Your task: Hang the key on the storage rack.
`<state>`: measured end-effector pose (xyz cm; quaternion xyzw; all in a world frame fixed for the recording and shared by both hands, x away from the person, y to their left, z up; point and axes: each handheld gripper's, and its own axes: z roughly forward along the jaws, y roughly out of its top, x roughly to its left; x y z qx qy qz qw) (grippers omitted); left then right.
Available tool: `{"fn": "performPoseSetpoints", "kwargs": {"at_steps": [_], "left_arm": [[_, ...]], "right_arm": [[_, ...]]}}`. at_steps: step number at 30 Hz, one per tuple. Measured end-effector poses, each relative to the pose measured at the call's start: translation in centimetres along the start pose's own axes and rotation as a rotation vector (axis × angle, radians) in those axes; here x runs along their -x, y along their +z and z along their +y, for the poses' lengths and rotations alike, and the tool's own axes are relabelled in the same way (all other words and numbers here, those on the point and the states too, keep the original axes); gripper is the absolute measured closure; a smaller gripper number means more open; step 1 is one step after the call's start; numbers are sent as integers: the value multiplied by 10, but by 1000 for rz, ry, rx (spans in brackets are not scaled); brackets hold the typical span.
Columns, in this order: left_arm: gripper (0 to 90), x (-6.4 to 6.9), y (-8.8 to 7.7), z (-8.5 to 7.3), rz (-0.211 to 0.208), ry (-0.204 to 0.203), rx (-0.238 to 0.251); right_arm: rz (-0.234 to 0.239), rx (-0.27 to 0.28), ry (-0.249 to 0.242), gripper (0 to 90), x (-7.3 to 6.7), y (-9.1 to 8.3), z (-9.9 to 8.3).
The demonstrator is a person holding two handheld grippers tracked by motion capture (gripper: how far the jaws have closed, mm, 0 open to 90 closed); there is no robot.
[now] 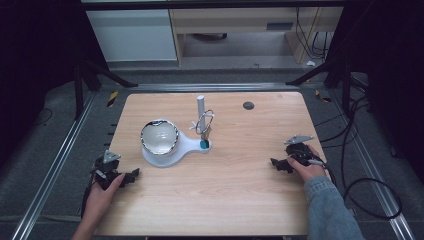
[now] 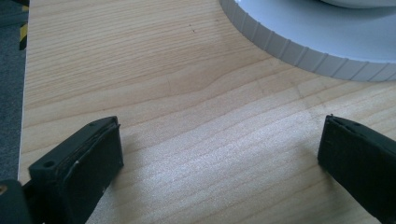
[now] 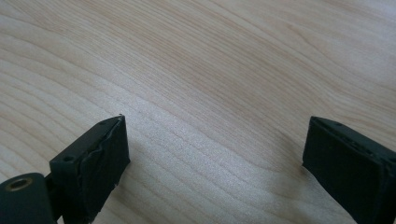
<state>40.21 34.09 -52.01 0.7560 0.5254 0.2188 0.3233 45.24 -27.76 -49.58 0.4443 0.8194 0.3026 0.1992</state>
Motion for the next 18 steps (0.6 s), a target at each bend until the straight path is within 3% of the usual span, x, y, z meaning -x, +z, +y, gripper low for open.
{"fn": "performPoseSetpoints", "kwargs": {"at_steps": [10, 14, 18], "left_arm": [[0, 0, 0, 0, 0, -1, 1], [0, 0, 0, 0, 0, -1, 1], [0, 0, 0, 0, 0, 0, 1]], "right_arm": [[3, 24, 41, 49, 0, 7, -2], [-4, 59, 53, 28, -2, 9, -5], [-20, 57, 61, 22, -4, 9, -4]]}}
